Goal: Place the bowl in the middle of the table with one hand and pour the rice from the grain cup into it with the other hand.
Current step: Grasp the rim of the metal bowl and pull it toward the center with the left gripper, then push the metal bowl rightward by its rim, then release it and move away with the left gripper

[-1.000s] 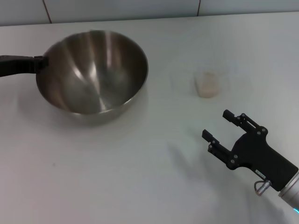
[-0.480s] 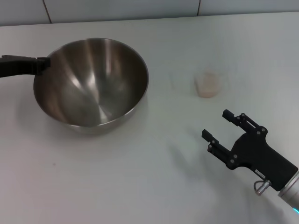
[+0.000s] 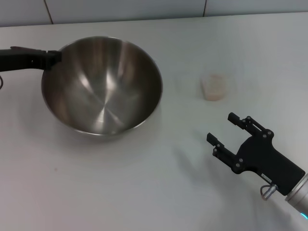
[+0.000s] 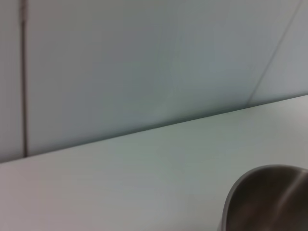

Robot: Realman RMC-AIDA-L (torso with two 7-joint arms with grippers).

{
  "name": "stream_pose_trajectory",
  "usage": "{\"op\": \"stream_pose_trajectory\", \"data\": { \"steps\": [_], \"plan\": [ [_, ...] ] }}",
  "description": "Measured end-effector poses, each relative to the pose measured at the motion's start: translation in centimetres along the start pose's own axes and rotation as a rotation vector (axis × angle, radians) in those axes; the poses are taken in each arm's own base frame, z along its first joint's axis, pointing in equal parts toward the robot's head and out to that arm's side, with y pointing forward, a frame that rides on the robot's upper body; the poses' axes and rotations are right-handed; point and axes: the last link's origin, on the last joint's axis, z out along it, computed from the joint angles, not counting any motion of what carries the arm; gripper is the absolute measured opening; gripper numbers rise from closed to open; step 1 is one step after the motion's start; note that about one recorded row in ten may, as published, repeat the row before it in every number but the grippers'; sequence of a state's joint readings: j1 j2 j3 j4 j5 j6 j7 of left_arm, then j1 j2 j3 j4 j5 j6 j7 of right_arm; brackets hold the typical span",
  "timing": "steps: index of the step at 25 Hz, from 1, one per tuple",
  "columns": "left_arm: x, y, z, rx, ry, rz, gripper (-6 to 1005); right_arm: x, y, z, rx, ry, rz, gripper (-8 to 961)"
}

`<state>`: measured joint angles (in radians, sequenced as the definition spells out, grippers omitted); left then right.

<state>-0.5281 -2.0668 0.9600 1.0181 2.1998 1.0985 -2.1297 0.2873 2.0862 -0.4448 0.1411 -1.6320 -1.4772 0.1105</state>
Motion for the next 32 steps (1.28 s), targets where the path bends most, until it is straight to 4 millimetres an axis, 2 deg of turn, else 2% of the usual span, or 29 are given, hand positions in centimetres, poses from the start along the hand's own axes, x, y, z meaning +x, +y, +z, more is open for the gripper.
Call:
{"op": "stream_pose_trajectory", "data": {
  "steps": [10, 17, 26, 32],
  "plan": [
    [3.4, 3.6, 1.9, -0.102, -0.007, 0.122, 39, 0.0, 0.0, 0.1, -0.004, -0.001, -0.001, 694],
    [5.9, 5.2, 2.1, -0.129, 0.035, 0.195, 35, 0.1, 0.1, 0.1, -0.008, 0.006, -0.002, 693],
    [6.9, 7.3, 2.6, -0.194, 0.043, 0.24, 42, 0.1, 0.1, 0.1, -0.009, 0.009, -0.005, 692],
    [6.8, 8.0, 3.0, -0.213, 0.037, 0.256, 47, 0.1, 0.1, 0.1, -0.01, 0.009, -0.009, 692]
  ]
}}
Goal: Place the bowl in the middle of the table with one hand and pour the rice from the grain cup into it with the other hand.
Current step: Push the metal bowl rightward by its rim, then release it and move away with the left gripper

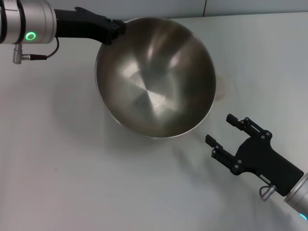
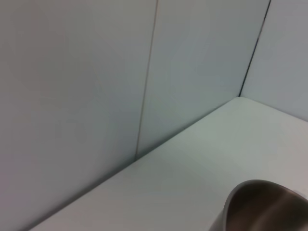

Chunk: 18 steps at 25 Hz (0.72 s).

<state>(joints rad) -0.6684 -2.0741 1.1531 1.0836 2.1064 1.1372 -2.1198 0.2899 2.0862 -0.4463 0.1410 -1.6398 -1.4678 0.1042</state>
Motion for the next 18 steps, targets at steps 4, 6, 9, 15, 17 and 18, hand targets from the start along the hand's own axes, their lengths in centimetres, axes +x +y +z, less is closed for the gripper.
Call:
{"op": "stream_pose_trajectory", "data": {
  "steps": [4, 6, 9, 15, 17, 18],
  "plan": [
    [0.0, 0.3, 0.3, -0.01, 0.0, 0.002, 50, 0.0, 0.1, 0.0, -0.004, 0.001, -0.001, 691],
    [0.0, 0.3, 0.3, -0.011, 0.002, 0.0, 52, 0.0, 0.1, 0.0, -0.006, 0.001, -0.002, 691],
    [-0.2, 0.3, 0.5, -0.01, 0.003, -0.006, 54, 0.0, 0.1, 0.0, -0.009, 0.0, -0.003, 691],
    [-0.7, 0.3, 1.1, -0.006, 0.002, -0.015, 59, 0.0, 0.1, 0.1, -0.011, 0.0, -0.004, 690],
    [-1.2, 0.2, 1.3, -0.001, -0.004, -0.022, 61, 0.0, 0.1, 0.1, -0.011, 0.0, -0.004, 690],
    [-1.4, 0.1, 1.4, 0.002, -0.007, -0.021, 61, 0.0, 0.1, 0.1, -0.011, 0.0, -0.005, 690]
  ]
}}
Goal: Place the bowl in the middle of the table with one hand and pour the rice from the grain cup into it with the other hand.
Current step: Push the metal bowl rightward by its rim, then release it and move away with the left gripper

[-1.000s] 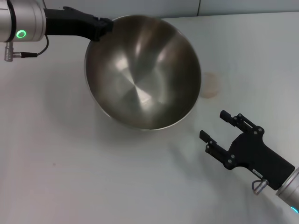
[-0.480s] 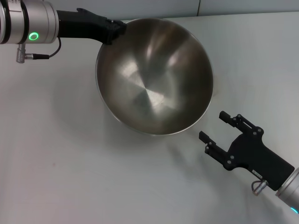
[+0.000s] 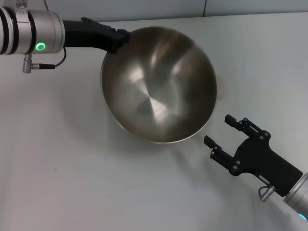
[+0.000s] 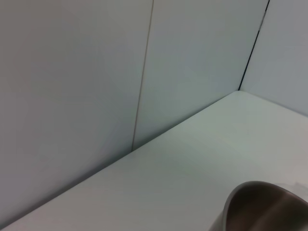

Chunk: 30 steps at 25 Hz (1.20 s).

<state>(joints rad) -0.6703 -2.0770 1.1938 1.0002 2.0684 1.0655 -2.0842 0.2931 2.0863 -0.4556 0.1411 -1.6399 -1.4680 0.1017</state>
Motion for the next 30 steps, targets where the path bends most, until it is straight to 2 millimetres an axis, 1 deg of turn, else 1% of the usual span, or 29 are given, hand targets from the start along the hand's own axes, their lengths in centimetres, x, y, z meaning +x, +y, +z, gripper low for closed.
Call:
{"op": "stream_pose_trajectory", "data": {
  "steps": [3, 6, 13, 14, 20, 21, 25, 26, 30],
  "plan": [
    [-0.4, -0.2, 0.2, 0.009, -0.005, 0.004, 64, 0.0, -0.1, 0.0, -0.001, -0.001, -0.003, 690],
    [-1.2, -0.5, 0.7, 0.032, -0.016, -0.007, 66, -0.1, -0.1, 0.2, -0.004, -0.003, -0.006, 689],
    [-1.4, -0.6, 0.8, 0.038, -0.018, -0.012, 72, -0.2, -0.2, 0.3, -0.007, -0.005, -0.01, 689],
    [-2.0, -1.1, 0.8, 0.065, -0.018, -0.022, 73, -0.2, -0.2, 0.3, -0.007, -0.005, -0.01, 688],
    [-2.2, -1.3, 0.8, 0.079, -0.018, -0.029, 77, -0.2, -0.2, 0.3, -0.008, -0.006, -0.011, 688],
    [-2.8, -1.6, 1.0, 0.089, -0.026, -0.024, 78, -0.2, -0.2, 0.4, -0.008, -0.006, -0.011, 688],
    [-3.1, -1.7, 1.2, 0.096, -0.033, -0.016, 81, -0.2, -0.2, 0.4, -0.008, -0.006, -0.011, 687],
    [-3.8, -2.1, 1.5, 0.124, -0.04, -0.022, 82, -0.2, -0.2, 0.4, -0.008, -0.006, -0.011, 687],
    [-4.2, -2.5, 1.4, 0.148, -0.027, -0.03, 85, -0.2, -0.2, 0.4, -0.009, -0.007, -0.011, 687]
  ]
}}
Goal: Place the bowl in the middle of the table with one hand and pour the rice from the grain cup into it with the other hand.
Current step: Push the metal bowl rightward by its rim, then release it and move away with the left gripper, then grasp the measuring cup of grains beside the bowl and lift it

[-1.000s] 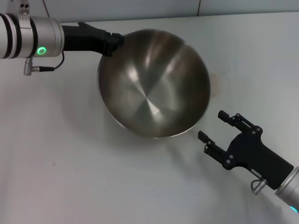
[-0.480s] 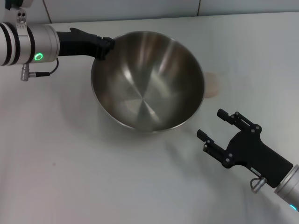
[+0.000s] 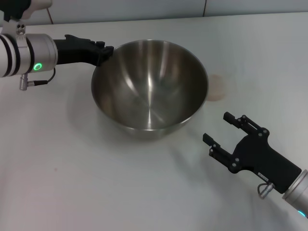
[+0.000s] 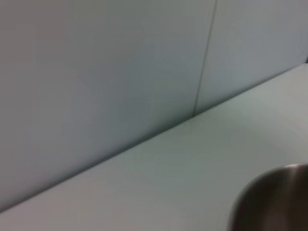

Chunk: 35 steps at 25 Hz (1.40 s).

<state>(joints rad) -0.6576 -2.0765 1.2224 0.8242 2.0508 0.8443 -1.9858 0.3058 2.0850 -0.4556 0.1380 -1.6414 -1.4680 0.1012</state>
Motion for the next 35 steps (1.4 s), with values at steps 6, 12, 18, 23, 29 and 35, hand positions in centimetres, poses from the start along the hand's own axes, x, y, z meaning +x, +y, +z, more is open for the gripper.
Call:
{"op": "stream_pose_trajectory", "data": {
  "steps": [6, 12, 18, 23, 29, 35],
  "plan": [
    [-0.6, -0.4, -0.8, -0.001, 0.083, -0.004, 193, -0.1, 0.0, 0.3, -0.006, -0.005, -0.002, 686],
    [-1.0, -1.2, -3.3, 0.03, 0.277, 0.056, 391, -0.2, 0.0, 0.4, -0.009, -0.007, -0.002, 686],
    [-1.3, -1.6, -5.2, 0.064, 0.429, 0.078, 786, -0.3, 0.0, 0.7, -0.014, -0.013, -0.006, 685],
    [-0.9, -0.5, -7.1, -0.065, 0.53, 0.117, 860, -0.4, -0.2, 0.9, -0.012, -0.018, -0.009, 684],
    [-1.2, 1.6, -9.7, -0.286, 0.593, 0.257, 860, -0.6, -0.4, 1.2, -0.009, -0.024, -0.012, 684],
    [-4.3, 2.7, -12.0, -0.473, 0.471, 0.391, 860, -0.6, -0.7, 1.2, 0.009, -0.026, -0.012, 683]
  ]
}}
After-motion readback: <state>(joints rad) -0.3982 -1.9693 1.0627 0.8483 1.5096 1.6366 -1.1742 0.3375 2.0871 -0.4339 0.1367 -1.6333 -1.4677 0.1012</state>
